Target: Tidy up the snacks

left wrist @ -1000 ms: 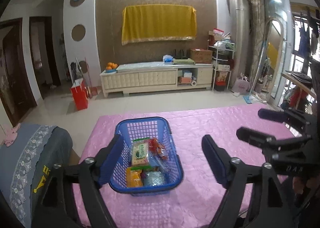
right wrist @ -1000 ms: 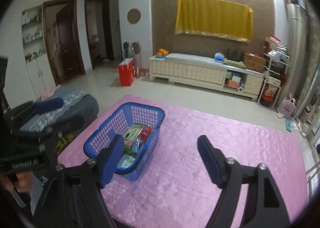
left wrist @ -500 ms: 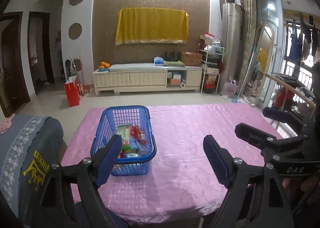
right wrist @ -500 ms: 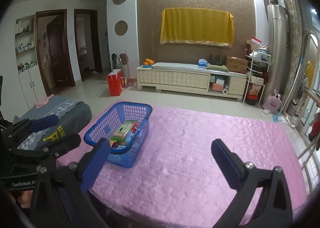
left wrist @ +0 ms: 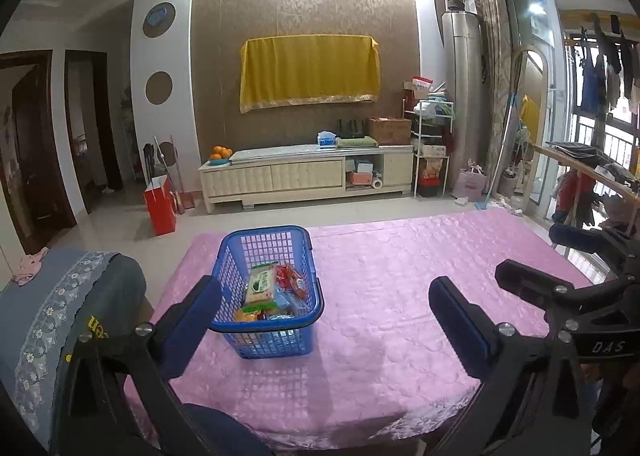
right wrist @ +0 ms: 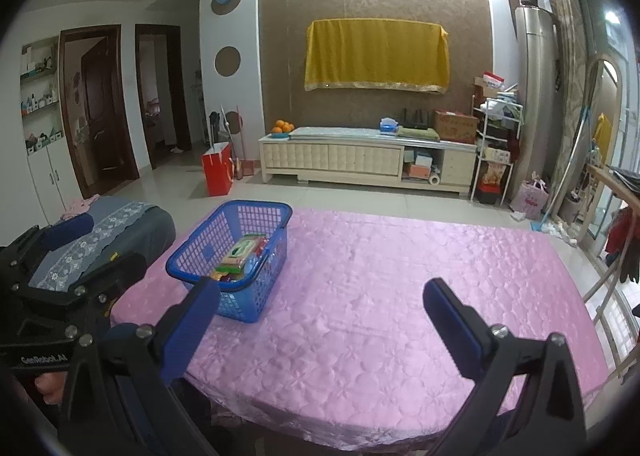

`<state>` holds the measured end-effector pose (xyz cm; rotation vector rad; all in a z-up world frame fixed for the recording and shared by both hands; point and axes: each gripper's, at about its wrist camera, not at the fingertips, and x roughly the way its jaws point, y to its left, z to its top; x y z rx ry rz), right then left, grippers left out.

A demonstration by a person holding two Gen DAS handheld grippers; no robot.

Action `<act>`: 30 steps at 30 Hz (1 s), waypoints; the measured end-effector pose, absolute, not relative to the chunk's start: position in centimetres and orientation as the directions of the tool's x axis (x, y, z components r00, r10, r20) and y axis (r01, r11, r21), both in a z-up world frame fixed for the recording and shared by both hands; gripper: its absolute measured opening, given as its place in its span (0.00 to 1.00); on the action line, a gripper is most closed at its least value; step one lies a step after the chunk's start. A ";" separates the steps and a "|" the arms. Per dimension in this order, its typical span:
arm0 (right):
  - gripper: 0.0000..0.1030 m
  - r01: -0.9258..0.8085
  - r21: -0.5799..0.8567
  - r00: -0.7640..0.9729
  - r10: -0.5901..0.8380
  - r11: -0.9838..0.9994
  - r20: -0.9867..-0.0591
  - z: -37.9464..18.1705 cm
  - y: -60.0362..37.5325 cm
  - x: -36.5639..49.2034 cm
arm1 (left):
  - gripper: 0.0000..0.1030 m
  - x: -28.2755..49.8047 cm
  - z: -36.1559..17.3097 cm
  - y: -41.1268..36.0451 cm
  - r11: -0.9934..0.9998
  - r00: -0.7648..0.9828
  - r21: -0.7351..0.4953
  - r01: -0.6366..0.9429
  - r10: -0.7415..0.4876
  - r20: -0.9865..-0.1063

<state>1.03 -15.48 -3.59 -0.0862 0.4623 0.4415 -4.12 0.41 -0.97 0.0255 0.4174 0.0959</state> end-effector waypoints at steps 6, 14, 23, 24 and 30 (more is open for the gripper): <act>1.00 -0.429 0.005 0.811 0.388 0.903 -0.438 -3.6 -15.4 0.0 | 1.00 -4.9 -0.8 0.3 0.996 0.911 0.036 -0.087 0.094 -0.403; 1.00 -0.433 0.013 0.805 0.393 0.901 -0.445 -3.7 -15.3 0.1 | 1.00 -4.7 -0.9 0.2 0.996 0.902 0.019 -0.092 0.092 -0.421; 1.00 -0.436 0.015 0.803 0.396 0.900 -0.444 -3.8 -15.3 0.0 | 1.00 -4.8 -1.0 0.0 0.995 0.899 0.026 -0.099 0.101 -0.427; 1.00 -0.436 0.017 0.802 0.398 0.900 -0.445 -3.7 -15.4 0.1 | 1.00 -4.9 -1.0 0.0 0.995 0.899 0.027 -0.100 0.102 -0.426; 1.00 -0.439 0.021 0.801 0.401 0.898 -0.444 -3.8 -15.4 0.0 | 1.00 -4.8 -1.0 0.0 0.995 0.898 0.027 -0.101 0.103 -0.428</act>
